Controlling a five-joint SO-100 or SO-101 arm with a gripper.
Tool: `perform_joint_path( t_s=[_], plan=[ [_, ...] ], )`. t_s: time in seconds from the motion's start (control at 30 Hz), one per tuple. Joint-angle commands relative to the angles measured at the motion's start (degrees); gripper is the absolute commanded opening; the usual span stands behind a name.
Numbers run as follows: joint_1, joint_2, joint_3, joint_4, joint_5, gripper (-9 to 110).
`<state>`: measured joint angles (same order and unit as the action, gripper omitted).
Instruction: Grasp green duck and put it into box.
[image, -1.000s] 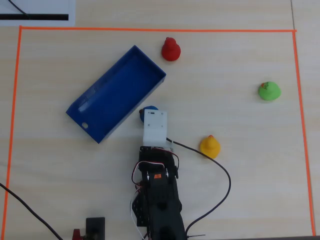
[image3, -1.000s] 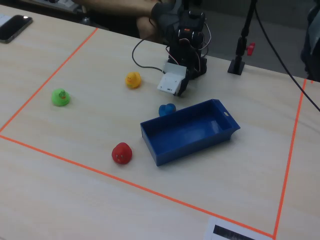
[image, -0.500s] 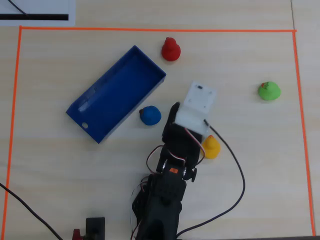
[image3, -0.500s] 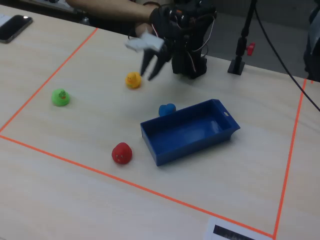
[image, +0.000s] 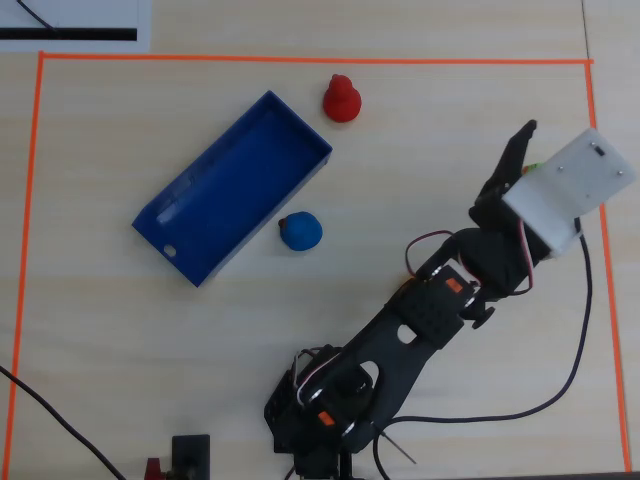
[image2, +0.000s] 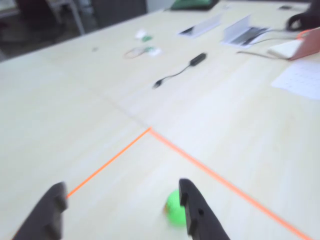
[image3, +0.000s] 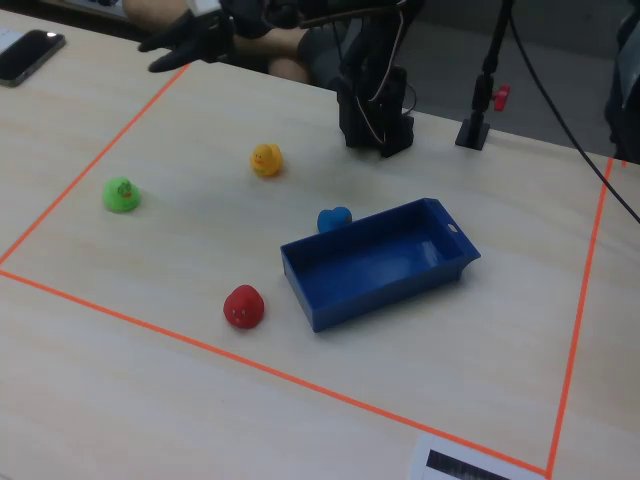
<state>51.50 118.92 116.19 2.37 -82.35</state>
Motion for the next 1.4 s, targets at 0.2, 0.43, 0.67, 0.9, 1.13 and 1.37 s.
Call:
perform_joint_path(
  t_s=[0.2, 0.43, 0.67, 0.9, 1.13, 1.37],
  plan=[
    [5.27, -23.03, -5.54, -26.46, 0.26, 32],
    [5.45, -32.26, -5.98, -33.22, -0.7, 32],
    [3.96, -36.74, -2.46, -36.56, -1.05, 32],
    [2.55, -39.73, 0.0, -39.11, -1.05, 32],
    [2.29, -43.24, -0.88, -39.9, -1.05, 32],
    [2.46, -46.93, -2.55, -42.45, -1.85, 32]
  ],
)
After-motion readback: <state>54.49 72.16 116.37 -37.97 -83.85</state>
